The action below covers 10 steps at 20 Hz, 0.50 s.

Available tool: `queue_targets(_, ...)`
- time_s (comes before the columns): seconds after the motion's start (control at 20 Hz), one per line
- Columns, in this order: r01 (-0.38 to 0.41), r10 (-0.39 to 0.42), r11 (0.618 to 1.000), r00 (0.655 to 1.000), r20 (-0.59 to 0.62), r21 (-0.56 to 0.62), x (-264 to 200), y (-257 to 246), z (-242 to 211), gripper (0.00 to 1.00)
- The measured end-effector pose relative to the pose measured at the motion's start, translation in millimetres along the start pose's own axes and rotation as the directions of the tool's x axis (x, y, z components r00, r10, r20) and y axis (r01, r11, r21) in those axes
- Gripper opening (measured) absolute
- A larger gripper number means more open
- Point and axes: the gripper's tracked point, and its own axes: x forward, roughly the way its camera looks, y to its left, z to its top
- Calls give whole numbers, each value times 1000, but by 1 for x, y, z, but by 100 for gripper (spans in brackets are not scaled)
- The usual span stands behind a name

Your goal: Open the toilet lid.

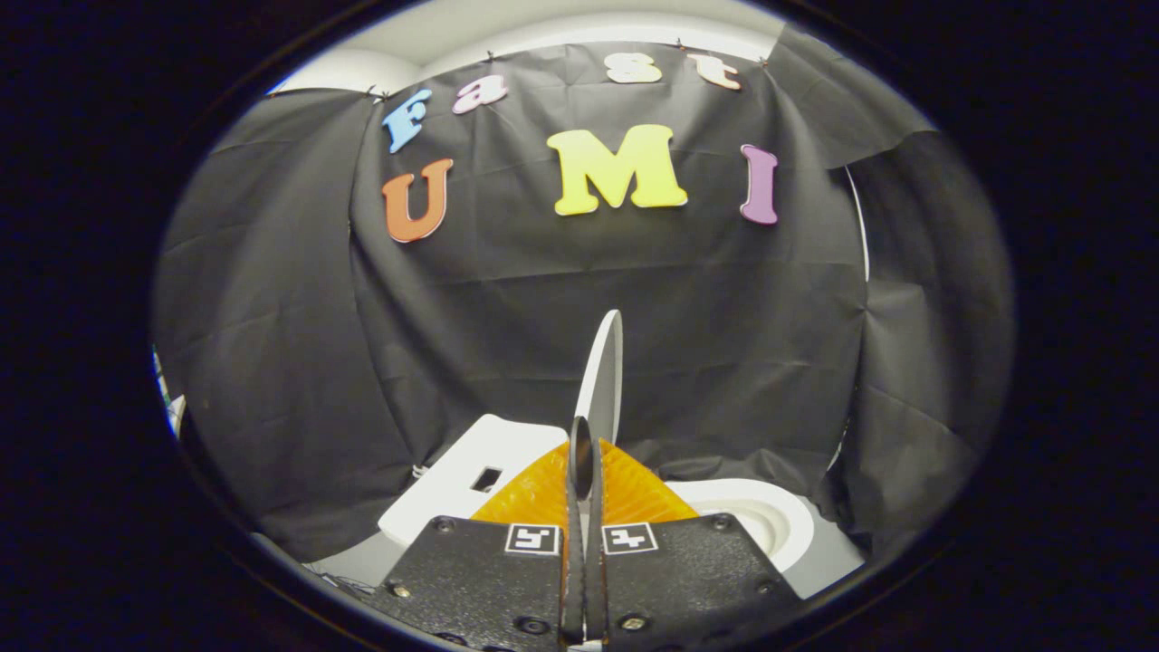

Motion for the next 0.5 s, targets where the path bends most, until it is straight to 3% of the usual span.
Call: queue_targets(0.5, -41, 40, 996, 999, -9, -82, 10, 50, -4, 5)
